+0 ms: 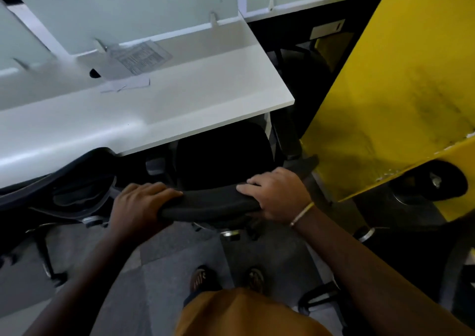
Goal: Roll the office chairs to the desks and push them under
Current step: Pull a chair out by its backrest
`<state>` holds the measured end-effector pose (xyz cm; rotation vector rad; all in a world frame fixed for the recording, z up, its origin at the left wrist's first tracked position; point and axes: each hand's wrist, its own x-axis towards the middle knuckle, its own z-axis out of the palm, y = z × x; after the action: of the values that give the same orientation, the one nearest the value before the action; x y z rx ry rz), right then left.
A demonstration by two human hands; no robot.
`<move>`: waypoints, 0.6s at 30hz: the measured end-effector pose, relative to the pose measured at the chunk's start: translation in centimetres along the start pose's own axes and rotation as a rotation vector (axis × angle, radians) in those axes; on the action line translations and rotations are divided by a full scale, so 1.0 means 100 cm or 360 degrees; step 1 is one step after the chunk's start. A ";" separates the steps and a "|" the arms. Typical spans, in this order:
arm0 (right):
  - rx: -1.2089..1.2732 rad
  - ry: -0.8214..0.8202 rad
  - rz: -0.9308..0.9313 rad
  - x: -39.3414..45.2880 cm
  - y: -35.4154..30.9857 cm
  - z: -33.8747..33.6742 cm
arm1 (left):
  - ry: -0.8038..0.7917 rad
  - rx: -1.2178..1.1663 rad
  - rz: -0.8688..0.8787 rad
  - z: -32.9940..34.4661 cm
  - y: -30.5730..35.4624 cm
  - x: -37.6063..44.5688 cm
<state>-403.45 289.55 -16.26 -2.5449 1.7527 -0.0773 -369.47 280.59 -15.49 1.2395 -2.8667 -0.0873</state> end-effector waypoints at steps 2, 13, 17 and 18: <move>-0.0107 -0.0012 -0.0019 0.042 0.006 0.001 | -0.0019 0.0018 -0.0110 -0.007 -0.025 0.023; -0.0157 0.0102 -0.0047 0.164 0.089 -0.013 | 0.0066 -0.0026 -0.0350 -0.008 -0.068 0.110; -0.0088 0.0157 0.0007 0.159 0.092 -0.011 | 0.0117 0.0031 -0.0225 -0.008 -0.069 0.114; -0.0079 0.0141 0.0019 0.156 0.092 -0.011 | 0.0104 0.0021 -0.0206 -0.006 -0.067 0.113</move>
<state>-406.54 271.67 -15.57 -2.6035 1.8230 -0.1497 -372.36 267.72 -15.33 1.4021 -2.7345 -0.0294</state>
